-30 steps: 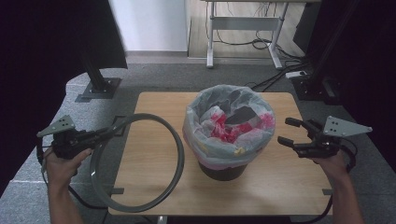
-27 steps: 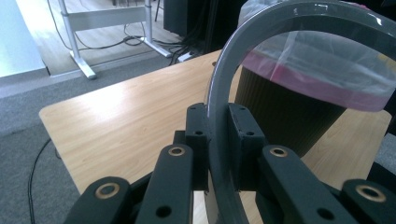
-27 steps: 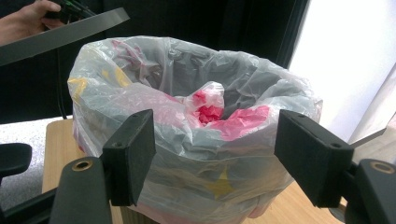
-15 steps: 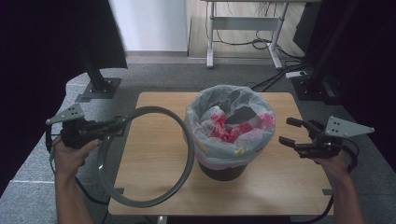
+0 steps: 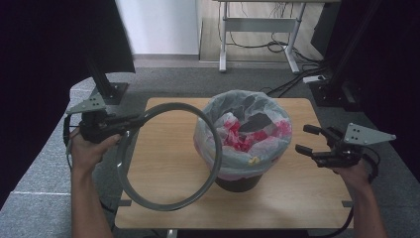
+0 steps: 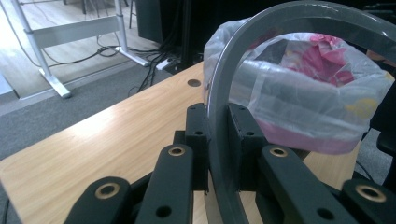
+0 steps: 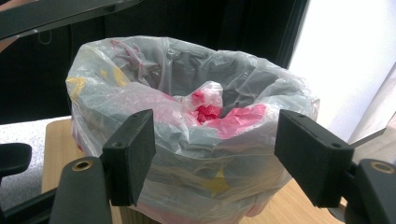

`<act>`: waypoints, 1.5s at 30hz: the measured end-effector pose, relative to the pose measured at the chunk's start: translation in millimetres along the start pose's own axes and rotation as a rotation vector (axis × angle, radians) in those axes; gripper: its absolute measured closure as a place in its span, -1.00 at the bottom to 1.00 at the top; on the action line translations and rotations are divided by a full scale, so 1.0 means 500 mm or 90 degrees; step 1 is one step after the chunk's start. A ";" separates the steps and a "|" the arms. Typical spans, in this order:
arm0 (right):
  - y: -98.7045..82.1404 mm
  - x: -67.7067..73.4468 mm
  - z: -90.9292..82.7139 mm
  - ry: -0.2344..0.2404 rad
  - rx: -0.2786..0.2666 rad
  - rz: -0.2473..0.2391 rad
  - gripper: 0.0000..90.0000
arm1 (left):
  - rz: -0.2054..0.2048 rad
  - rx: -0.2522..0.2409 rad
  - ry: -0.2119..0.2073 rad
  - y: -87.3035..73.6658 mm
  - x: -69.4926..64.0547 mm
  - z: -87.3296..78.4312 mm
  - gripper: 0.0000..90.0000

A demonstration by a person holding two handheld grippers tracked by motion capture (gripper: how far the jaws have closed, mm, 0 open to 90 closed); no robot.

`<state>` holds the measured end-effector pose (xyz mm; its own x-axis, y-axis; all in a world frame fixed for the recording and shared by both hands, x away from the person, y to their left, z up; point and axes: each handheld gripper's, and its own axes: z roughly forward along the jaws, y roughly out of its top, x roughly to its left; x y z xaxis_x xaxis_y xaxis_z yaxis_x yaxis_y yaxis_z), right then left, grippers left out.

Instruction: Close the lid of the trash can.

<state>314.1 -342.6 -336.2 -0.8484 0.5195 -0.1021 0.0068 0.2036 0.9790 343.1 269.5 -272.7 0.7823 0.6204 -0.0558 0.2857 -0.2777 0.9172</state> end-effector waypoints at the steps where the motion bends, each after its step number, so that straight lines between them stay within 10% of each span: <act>1: 0.000 -0.001 -0.001 -0.001 0.000 0.002 -0.36 | 0.003 0.001 -0.003 0.004 -0.002 0.004 0.77; 45: -0.011 -0.006 -0.025 -0.010 -0.005 0.006 -0.36 | 0.056 0.030 -0.043 0.120 -0.043 0.137 0.77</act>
<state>309.9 -355.9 -339.1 -0.8399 0.5342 -0.0958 0.0100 0.1916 0.9814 381.4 189.3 -243.6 0.8401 0.5424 -0.0040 0.2390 -0.3636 0.9003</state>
